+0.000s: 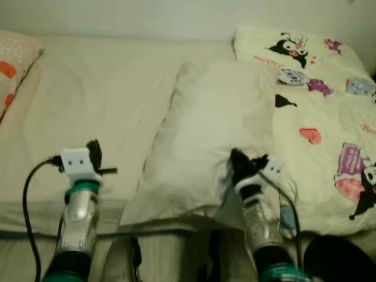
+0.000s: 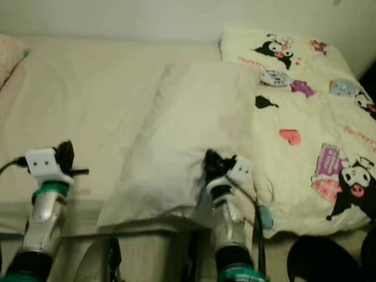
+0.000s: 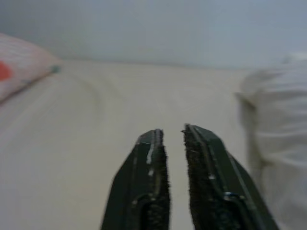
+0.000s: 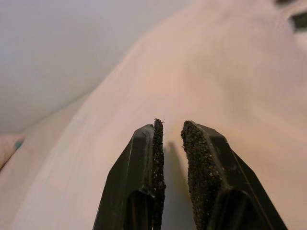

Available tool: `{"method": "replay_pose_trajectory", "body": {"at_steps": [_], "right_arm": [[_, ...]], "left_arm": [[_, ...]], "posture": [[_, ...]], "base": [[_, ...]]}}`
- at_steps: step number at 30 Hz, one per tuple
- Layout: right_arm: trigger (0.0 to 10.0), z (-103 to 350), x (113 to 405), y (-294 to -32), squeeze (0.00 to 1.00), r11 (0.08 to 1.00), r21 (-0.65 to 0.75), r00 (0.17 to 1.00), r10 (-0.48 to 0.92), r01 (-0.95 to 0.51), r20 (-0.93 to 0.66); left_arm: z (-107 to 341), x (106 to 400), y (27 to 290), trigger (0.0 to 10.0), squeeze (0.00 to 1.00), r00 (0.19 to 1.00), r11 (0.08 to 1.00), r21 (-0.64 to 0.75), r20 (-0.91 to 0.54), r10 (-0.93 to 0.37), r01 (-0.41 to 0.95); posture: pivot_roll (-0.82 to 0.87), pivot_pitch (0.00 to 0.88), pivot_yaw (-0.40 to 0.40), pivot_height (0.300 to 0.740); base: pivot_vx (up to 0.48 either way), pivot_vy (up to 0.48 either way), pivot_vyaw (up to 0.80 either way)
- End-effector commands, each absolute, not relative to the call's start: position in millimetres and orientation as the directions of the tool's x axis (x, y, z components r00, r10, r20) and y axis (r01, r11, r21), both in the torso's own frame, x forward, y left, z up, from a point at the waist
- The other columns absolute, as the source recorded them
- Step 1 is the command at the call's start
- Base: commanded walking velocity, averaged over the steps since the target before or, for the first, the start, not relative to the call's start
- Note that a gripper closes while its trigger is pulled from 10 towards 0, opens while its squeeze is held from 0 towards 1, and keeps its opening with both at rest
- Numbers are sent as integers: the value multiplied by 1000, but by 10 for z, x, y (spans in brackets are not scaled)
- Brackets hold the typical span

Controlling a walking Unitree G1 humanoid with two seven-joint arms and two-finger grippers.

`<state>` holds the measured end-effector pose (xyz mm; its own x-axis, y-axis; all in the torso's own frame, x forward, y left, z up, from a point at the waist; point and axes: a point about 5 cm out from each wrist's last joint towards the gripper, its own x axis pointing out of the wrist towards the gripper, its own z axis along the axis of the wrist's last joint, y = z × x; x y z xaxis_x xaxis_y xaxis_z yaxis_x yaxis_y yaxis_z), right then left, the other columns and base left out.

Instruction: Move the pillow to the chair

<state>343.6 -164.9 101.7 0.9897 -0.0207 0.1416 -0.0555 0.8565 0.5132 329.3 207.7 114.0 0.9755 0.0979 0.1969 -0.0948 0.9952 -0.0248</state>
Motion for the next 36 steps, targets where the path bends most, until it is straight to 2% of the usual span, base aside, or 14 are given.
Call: {"method": "replay_pose_trajectory", "body": {"at_steps": [1,3,7,10,13,17,23,31,33,36], "right_arm": [[10000,916,3454,-1787,1000,853,522,995,-61,13,76],[10000,932,3473,-1812,1000,856,517,995,-64,15,76],[10000,1036,3542,-1950,1000,874,485,994,-71,19,89],[10000,1087,3565,-2028,1000,881,472,993,-78,26,89],[10000,1111,3569,-2075,1000,882,471,992,-90,36,93],[10000,1209,3585,-2236,1000,856,513,979,-158,71,129],[10000,1275,3606,-2339,1000,791,606,962,-225,87,155],[10000,1204,3598,-2319,1000,743,665,969,-217,83,122],[10000,1177,3593,-2288,1000,735,674,973,-202,74,114],[10000,1086,3547,-2152,1000,741,670,982,-149,36,112]], "left_arm": [[1034,3359,1953,10000,1000,991,997,-77,133,-12,22],[1047,3383,1930,10000,1000,991,995,-87,133,-33,45],[1108,3473,1779,10000,1000,982,975,-167,136,-127,149],[1118,3509,1706,10000,1000,976,958,-209,134,-174,199],[1124,3518,1683,10000,1000,973,954,-216,139,-183,210],[1129,3546,1676,10000,1000,967,943,-239,157,-199,233],[1146,3576,1655,10000,1000,955,915,-287,170,-242,283],[1132,3619,1613,10000,1000,957,882,-374,150,-248,287],[1087,3618,1602,10000,1000,962,865,-422,127,-240,272],[888,3565,1597,10000,1000,981,818,-546,42,-188,180]], "posture": [[21,88,-3,590],[21,88,-3,590],[-23,159,14,590],[-33,175,19,590],[-52,208,26,590],[-67,251,42,590],[-68,269,54,590],[-99,296,65,590],[-109,298,68,590],[-174,312,80,590]], "base": [[0,0,0],[0,0,0],[0,0,0],[0,0,0],[0,0,0],[0,0,0],[0,0,0],[0,0,0],[0,0,0],[0,0,0]]}}
